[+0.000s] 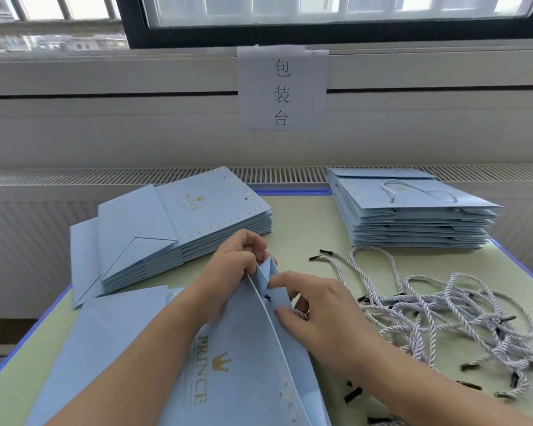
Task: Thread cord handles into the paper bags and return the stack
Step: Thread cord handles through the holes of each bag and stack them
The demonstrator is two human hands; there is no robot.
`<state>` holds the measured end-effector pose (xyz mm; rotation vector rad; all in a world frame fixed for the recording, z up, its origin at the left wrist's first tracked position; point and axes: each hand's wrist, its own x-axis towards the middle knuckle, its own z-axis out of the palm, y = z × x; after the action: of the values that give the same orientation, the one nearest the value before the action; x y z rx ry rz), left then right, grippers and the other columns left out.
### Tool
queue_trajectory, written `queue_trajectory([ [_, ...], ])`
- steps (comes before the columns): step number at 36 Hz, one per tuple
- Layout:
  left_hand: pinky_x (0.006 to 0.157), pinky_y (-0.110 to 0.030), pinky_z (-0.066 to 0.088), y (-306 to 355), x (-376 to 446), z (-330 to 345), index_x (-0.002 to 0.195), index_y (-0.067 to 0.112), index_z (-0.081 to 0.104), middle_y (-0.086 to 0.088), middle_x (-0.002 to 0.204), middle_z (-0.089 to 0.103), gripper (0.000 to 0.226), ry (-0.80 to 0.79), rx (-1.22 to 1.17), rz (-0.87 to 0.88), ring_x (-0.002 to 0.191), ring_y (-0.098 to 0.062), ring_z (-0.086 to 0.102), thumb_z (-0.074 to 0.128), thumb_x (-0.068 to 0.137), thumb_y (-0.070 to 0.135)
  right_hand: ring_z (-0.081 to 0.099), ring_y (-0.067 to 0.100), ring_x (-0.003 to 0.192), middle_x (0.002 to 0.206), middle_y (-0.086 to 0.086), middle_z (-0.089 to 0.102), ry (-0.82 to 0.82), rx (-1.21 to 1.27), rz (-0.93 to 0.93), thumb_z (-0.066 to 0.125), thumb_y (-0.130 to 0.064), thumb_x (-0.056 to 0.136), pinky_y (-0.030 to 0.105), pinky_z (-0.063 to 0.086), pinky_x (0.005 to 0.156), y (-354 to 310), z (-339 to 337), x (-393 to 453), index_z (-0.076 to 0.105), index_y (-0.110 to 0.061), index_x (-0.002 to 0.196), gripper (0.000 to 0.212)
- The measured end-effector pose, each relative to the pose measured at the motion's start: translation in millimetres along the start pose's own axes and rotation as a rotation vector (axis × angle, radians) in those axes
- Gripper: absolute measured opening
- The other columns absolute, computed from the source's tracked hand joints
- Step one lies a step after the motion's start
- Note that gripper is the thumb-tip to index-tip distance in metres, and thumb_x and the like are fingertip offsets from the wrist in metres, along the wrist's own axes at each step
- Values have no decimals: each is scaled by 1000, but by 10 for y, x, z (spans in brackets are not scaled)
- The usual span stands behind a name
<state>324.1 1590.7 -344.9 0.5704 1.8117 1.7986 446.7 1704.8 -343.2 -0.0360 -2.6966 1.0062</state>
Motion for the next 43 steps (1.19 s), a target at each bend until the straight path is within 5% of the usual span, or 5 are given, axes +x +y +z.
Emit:
queue_trajectory([
  [13, 84, -39, 36, -51, 14, -14, 86, 12, 55, -5, 83, 57, 38, 18, 99, 24, 87, -23, 50, 42, 51, 11, 53, 0, 87, 96, -15, 49, 18, 344, 78, 74, -11, 79, 19, 46, 69, 81, 47, 118, 71, -39, 63, 32],
  [20, 70, -29, 40, -31, -4, -14, 93, 12, 54, 1, 80, 59, 41, -18, 126, 12, 77, -17, 50, 42, 53, 13, 41, 5, 54, 104, -22, 42, 43, -255, -282, 62, -29, 76, 19, 36, 46, 50, -50, 51, 68, -38, 80, 11],
  [28, 72, -34, 35, -10, -20, -7, 85, 18, 58, 6, 73, 52, 35, -22, 151, 4, 73, -16, 45, 43, 54, 16, 40, 9, 60, 85, -42, 46, -185, 21, -127, 65, -28, 84, 14, 36, 61, 67, -228, 40, 41, -37, 97, 28],
  [38, 71, -32, 36, -24, -26, 4, 87, 17, 59, 7, 74, 54, 37, -10, 147, 2, 74, -15, 47, 42, 53, 14, 43, 10, 56, 55, -9, 51, -338, 129, 138, 57, -13, 92, 27, 38, 59, 320, -623, 182, 63, -24, 92, 13],
  [43, 79, -40, 30, -47, -32, -30, 77, 22, 60, -7, 84, 52, 32, 6, 85, -5, 81, -24, 42, 43, 51, 14, 52, 16, 63, 67, -3, 61, -42, -21, 234, 61, -13, 90, 35, 45, 66, 511, -930, 263, 64, -24, 77, 17],
])
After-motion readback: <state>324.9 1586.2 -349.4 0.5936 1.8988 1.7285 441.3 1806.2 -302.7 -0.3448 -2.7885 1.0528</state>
